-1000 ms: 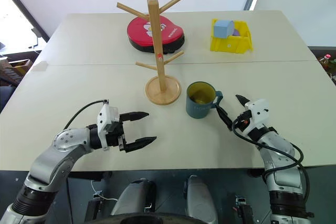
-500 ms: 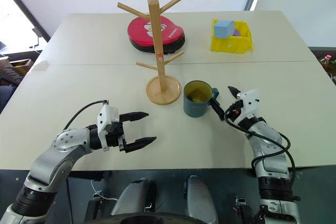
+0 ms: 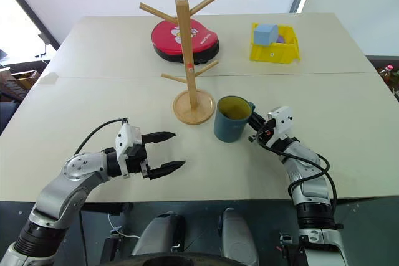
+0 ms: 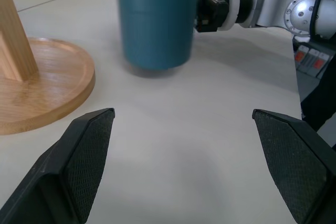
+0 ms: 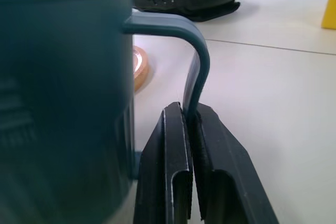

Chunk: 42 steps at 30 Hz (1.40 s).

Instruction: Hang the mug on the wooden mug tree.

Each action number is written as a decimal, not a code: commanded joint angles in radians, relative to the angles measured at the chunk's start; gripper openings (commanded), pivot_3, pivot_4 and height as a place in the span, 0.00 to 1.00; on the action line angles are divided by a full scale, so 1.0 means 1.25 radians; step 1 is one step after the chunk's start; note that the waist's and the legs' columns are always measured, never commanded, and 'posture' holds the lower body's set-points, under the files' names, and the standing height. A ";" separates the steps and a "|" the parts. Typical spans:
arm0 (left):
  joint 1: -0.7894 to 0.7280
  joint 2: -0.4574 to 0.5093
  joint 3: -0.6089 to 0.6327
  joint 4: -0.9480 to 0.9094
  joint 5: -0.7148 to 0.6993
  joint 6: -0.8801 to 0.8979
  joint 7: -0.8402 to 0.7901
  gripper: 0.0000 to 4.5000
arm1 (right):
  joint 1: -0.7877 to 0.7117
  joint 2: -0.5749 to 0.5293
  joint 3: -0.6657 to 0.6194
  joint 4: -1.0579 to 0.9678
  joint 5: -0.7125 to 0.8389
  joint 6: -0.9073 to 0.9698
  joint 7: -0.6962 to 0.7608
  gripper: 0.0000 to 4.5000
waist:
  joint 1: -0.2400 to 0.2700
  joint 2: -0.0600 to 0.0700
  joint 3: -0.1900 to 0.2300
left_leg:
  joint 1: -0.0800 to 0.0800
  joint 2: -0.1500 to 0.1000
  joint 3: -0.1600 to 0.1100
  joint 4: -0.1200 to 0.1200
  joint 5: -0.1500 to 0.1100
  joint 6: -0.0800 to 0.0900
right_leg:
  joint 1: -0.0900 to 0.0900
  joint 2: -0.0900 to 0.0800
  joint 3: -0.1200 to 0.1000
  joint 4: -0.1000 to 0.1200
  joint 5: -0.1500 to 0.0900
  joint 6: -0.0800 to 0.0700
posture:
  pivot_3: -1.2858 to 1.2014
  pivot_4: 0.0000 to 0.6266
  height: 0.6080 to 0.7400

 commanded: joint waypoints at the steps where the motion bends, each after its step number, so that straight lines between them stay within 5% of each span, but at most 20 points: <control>1: -0.004 0.002 0.026 -0.003 0.004 -0.023 0.008 1.00 | 0.015 -0.047 0.040 -0.117 -0.072 -0.030 0.006 0.01 | 0.000 0.000 0.000 | 0.000 0.000 0.000 0.000 0.000 0.000 | 0.000 0.000 0.000 0.000 0.000 0.000 | 0.52 0.24 0.96; 8: -0.026 0.005 0.059 0.046 0.003 -0.047 0.006 1.00 | -0.053 -0.156 0.130 -0.393 -0.223 0.109 -0.020 0.01 | -0.003 0.001 0.001 | 0.000 0.001 0.000 0.005 0.000 0.000 | 0.000 0.002 0.000 0.004 0.000 -0.001 | 0.52 0.24 0.96; 16: -0.062 0.002 0.095 0.089 -0.012 -0.061 0.005 1.00 | -0.236 -0.125 0.207 -0.571 -0.277 0.425 -0.100 0.01 | 0.002 -0.002 0.000 | -0.001 0.001 -0.003 0.008 0.001 0.000 | 0.000 0.003 -0.001 0.004 -0.002 -0.003 | 0.52 0.24 0.96; 31: -0.082 -0.001 0.143 0.098 -0.055 -0.051 -0.007 1.00 | -0.327 -0.117 0.261 -0.613 -0.320 0.548 -0.140 0.01 | -0.001 -0.002 0.000 | -0.003 -0.001 -0.002 0.006 0.001 0.000 | -0.001 -0.002 -0.001 0.004 -0.002 -0.003 | 0.52 0.24 0.96; 42: -0.155 0.046 0.242 0.069 -0.207 0.044 -0.024 1.00 | -0.391 -0.104 0.308 -0.573 -0.349 0.556 -0.145 0.01 | -0.003 -0.003 0.001 | -0.003 -0.001 -0.002 0.006 0.001 0.000 | -0.001 -0.001 -0.002 0.004 0.000 -0.001 | 0.52 0.24 0.96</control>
